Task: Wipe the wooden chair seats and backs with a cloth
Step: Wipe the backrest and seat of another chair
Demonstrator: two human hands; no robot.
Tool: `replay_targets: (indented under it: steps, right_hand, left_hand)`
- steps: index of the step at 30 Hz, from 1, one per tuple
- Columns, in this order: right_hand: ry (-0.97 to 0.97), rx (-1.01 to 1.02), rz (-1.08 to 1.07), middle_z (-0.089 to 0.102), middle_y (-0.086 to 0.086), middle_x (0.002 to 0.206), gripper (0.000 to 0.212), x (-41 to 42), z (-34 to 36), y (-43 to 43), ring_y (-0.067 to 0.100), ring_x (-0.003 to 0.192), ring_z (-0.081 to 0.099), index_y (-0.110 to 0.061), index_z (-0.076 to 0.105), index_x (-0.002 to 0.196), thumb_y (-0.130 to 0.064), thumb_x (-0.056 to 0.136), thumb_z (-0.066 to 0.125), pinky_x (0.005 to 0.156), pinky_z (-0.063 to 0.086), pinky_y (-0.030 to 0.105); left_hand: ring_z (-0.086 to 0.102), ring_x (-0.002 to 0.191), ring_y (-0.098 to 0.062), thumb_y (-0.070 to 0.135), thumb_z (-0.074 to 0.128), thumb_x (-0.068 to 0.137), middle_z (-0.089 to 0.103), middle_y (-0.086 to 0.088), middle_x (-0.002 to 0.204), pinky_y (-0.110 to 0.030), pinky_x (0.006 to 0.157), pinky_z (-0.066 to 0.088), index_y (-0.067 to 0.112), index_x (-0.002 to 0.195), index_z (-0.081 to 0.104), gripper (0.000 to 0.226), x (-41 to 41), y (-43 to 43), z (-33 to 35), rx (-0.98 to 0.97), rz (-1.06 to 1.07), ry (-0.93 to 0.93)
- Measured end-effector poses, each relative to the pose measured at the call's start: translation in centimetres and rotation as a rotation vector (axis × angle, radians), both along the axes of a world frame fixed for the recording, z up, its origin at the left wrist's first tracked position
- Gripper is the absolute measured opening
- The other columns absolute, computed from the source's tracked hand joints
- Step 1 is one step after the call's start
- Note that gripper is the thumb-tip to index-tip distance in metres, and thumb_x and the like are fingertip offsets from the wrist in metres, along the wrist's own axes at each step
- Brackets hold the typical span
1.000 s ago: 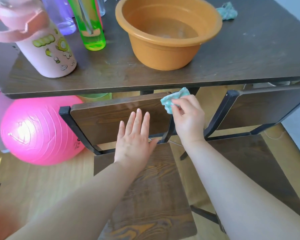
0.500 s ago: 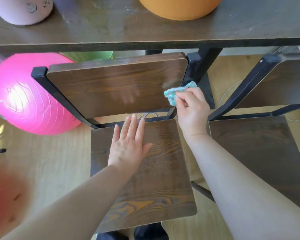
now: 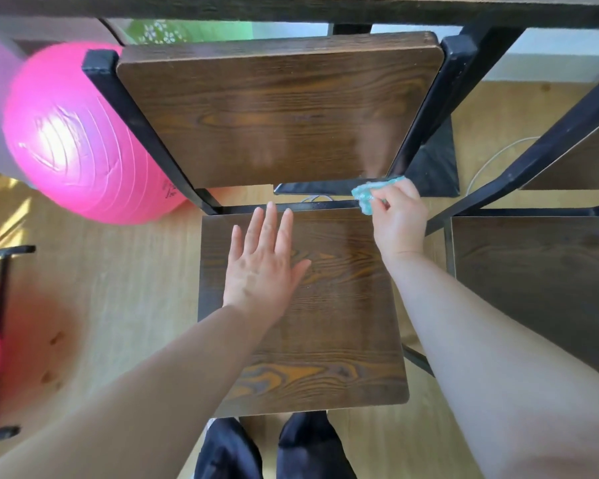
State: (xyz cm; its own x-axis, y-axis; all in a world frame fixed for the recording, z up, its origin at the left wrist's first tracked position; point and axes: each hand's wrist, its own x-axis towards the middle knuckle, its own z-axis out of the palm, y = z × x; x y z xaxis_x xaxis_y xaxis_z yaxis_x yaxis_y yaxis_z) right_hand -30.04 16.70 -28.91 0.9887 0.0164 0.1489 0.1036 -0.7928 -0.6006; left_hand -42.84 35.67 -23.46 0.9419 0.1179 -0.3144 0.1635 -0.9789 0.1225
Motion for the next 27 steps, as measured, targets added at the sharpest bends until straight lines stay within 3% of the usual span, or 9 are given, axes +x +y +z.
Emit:
replay_targets:
  steps: [5,9,13,15,23,27]
  right_hand:
    - [-0.018,0.004,0.020,0.061,0.006,0.109,0.007,-1.8,2.8,0.3,0.022,0.095,0.063,-0.005,0.070,0.091,-0.010,0.090,0.066,0.080,0.057,0.033]
    - [-0.093,0.093,0.039,0.060,0.005,0.104,0.009,-3.1,6.6,0.9,0.018,0.091,0.062,-0.005,0.070,0.096,-0.011,0.090,0.066,0.074,0.046,0.011]
    - [-0.244,0.182,0.087,0.061,0.006,0.104,0.016,-2.7,11.3,3.1,0.018,0.092,0.062,-0.006,0.071,0.097,-0.017,0.090,0.062,0.074,0.053,0.020]
    - [-0.316,0.190,0.119,0.062,0.008,0.105,0.021,-2.1,13.6,4.6,0.017,0.096,0.063,-0.005,0.071,0.098,-0.022,0.092,0.060,0.076,0.053,0.018]
    - [-0.468,0.133,0.127,0.064,0.008,0.098,0.010,1.3,17.6,9.8,0.019,0.086,0.063,-0.006,0.073,0.094,-0.010,0.088,0.066,0.071,0.052,0.024]
    - [-0.542,0.115,0.073,0.064,0.009,0.095,0.011,1.4,16.3,10.7,0.023,0.086,0.063,-0.004,0.073,0.092,-0.009,0.090,0.063,0.071,0.053,0.028]
  left_hand:
    - [-0.017,0.151,-0.021,0.059,0.026,0.100,-0.015,-0.005,0.165,-0.047,0.124,-0.002,0.021,0.156,-0.013,0.079,-0.1,1.2,2.1,0.016,0.014,-0.037]
    - [-0.015,0.152,-0.022,0.061,0.025,0.099,-0.016,-0.006,0.165,-0.046,0.124,-0.002,0.020,0.156,-0.015,0.080,0.5,2.1,3.2,0.035,-0.006,-0.081]
    - [-0.012,0.152,-0.022,0.060,0.025,0.099,-0.012,-0.007,0.165,-0.047,0.124,0.002,0.019,0.157,-0.011,0.080,1.3,2.9,4.7,0.030,-0.036,-0.140]
    - [-0.010,0.153,-0.022,0.060,0.027,0.098,-0.009,-0.006,0.166,-0.048,0.124,0.003,0.018,0.158,-0.007,0.080,1.6,3.4,5.8,0.021,-0.052,-0.169]
    - [0.014,0.152,-0.026,0.060,0.031,0.093,0.019,-0.009,0.164,-0.054,0.121,0.019,0.013,0.157,0.019,0.080,4.4,7.0,9.7,0.027,-0.056,-0.362]
    - [0.007,0.153,-0.024,0.060,0.030,0.095,0.009,-0.006,0.166,-0.053,0.121,0.015,0.016,0.158,0.015,0.079,4.0,8.0,8.8,0.035,-0.080,-0.330]
